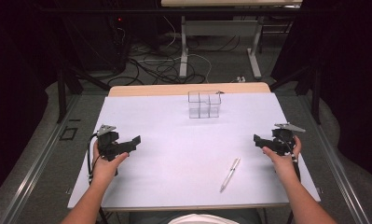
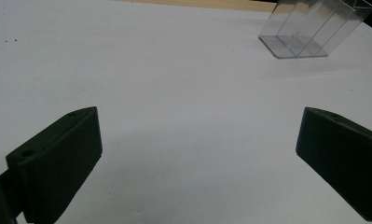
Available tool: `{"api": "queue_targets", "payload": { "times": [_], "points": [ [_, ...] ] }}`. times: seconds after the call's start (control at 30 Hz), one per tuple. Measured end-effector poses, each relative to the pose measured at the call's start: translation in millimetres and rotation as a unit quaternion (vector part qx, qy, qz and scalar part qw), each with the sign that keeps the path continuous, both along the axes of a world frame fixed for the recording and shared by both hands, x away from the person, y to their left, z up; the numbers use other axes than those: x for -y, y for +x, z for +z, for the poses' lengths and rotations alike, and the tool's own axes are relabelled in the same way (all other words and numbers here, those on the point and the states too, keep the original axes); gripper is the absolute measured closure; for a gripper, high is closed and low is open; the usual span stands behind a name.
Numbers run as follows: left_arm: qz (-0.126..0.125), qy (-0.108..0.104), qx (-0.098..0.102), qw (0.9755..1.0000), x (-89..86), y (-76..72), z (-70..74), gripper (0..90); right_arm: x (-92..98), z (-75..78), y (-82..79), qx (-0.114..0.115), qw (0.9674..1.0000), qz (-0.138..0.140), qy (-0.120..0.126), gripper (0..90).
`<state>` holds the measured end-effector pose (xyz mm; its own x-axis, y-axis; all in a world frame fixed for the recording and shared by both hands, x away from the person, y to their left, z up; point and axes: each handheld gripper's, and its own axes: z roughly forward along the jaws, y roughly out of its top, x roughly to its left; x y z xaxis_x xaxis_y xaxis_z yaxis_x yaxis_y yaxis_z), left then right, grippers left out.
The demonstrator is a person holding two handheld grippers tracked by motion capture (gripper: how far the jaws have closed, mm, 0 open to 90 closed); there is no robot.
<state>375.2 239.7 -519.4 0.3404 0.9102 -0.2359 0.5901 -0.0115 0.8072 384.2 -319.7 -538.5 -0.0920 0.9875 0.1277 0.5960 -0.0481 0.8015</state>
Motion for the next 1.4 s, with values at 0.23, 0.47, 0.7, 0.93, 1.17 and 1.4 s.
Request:
{"api": "queue_targets", "payload": {
  "times": [0.23,0.47,0.7,0.93,1.17,1.4],
  "points": [
    [0.003,0.007,0.003,1.0000,-1.9,-4.4,0.5,0.3,-11.9,8.2,5.0,0.014,0.9997,0.019,-0.010,4.7],
    [0.005,0.013,0.001,0.9999,-2.3,-4.8,-0.3,1.2,-33.2,25.2,10.8,0.034,0.9970,0.062,-0.031,16.1],
    [0.005,0.015,0.006,0.9999,-1.5,-5.1,0.7,1.2,-46.4,43.7,29.0,0.038,0.9961,0.076,-0.021,26.7],
    [0.007,0.014,0.004,0.9999,-2.8,-5.6,0.5,1.5,-58.7,66.7,50.4,0.044,0.9949,0.088,-0.023,40.0],
    [0.007,0.014,0.005,0.9999,-2.7,-5.3,0.0,1.6,-71.6,85.1,74.5,0.045,0.9936,0.096,-0.040,42.7],
    [0.010,0.014,-0.001,0.9999,-3.7,-4.4,-1.8,1.8,-82.4,95.5,101.7,0.030,0.9929,0.104,-0.048,44.1]
  ]
}}
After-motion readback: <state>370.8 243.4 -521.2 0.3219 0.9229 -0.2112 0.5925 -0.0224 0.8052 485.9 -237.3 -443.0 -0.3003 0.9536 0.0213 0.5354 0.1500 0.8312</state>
